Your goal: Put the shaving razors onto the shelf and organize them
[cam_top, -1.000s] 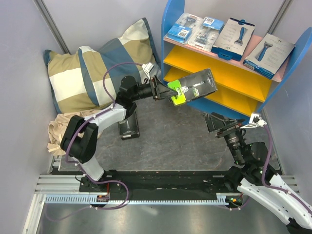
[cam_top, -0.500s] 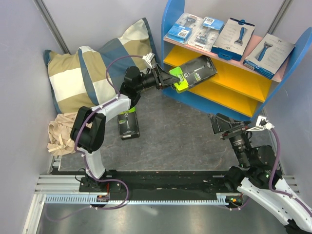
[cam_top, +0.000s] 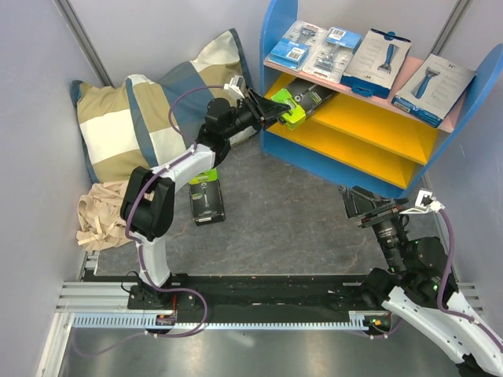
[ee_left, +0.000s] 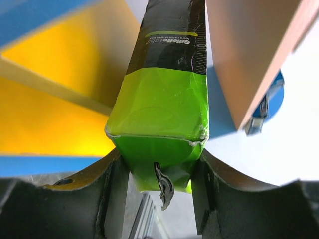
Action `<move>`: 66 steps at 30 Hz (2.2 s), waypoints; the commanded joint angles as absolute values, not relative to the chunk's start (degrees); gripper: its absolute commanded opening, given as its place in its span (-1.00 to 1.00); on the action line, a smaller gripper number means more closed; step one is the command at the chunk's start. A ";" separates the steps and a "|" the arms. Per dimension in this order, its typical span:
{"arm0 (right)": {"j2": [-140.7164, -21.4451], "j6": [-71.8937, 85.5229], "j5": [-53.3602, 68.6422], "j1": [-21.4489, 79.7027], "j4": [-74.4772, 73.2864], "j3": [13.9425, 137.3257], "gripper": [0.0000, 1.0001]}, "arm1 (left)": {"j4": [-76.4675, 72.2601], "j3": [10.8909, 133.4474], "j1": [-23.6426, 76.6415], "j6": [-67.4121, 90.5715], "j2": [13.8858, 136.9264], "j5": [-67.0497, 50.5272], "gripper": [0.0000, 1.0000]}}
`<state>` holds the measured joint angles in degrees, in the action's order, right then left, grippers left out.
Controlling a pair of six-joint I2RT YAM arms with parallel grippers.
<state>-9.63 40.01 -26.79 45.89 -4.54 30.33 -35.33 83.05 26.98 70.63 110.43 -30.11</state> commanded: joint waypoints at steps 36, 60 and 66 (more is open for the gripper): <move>-8.00 39.11 -27.95 46.14 -8.44 33.40 0.96 | -14.95 100.63 31.38 71.64 111.18 1.84 -0.48; -8.61 39.64 -26.90 46.14 -8.97 32.87 0.96 | -5.55 98.70 32.17 61.97 106.88 3.08 0.67; -8.26 39.90 -26.63 46.14 -9.67 32.87 0.96 | 1.73 101.86 32.26 57.31 107.48 0.98 0.69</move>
